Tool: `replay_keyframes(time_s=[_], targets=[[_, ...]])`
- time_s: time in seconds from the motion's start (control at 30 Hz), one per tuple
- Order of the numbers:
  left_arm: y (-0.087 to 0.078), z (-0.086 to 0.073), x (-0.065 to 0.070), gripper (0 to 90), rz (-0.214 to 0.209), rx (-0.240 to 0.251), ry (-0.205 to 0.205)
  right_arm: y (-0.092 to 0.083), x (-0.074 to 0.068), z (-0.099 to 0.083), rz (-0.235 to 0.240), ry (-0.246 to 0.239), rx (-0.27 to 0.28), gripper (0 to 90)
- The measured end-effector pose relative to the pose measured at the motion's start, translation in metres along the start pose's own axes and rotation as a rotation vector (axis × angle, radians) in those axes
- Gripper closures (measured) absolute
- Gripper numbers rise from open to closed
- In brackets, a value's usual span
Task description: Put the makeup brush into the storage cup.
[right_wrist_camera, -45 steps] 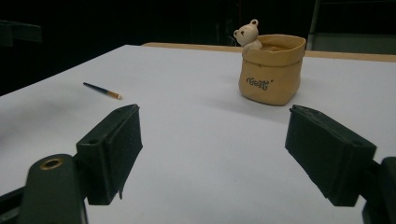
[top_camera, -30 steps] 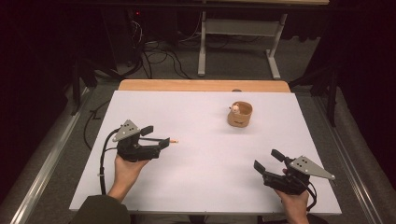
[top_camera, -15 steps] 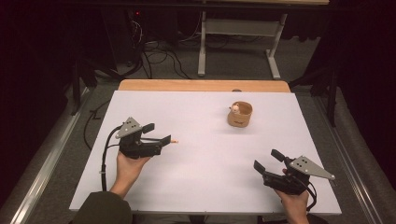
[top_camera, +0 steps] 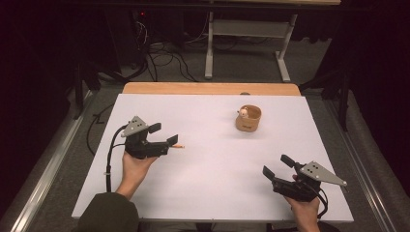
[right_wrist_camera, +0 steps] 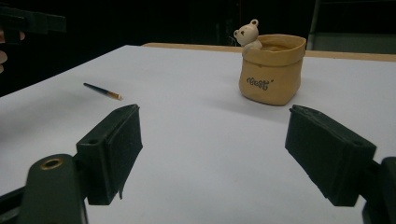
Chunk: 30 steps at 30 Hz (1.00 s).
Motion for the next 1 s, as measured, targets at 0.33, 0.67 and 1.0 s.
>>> replay_keyframes(time_s=[0.33, 0.67, 1.0], targets=[[0.005, 0.005, -0.005, 18.1, 0.011, 0.001, -0.006, 0.000, 0.000, 0.000, 0.003, -0.001, 0.001, 20.4], [0.008, 0.014, -0.013, 18.0, 0.030, 0.009, -0.010, 0.000, 0.000, 0.000, 0.003, 0.003, 0.000, 20.4], [0.016, 0.021, -0.019, 17.7, 0.068, 0.010, 0.005, 0.000, 0.001, 0.000, 0.007, 0.008, -0.002, 20.4]])
Point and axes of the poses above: each handheld gripper's, and its own axes: y roughly forward along the jaws, z roughly out of its top, x roughly to its right, the point moved 2 cm from there along y, roughly forward along the jaws, and after that the axes turned 1 degree about x, right-handed, at the moved point
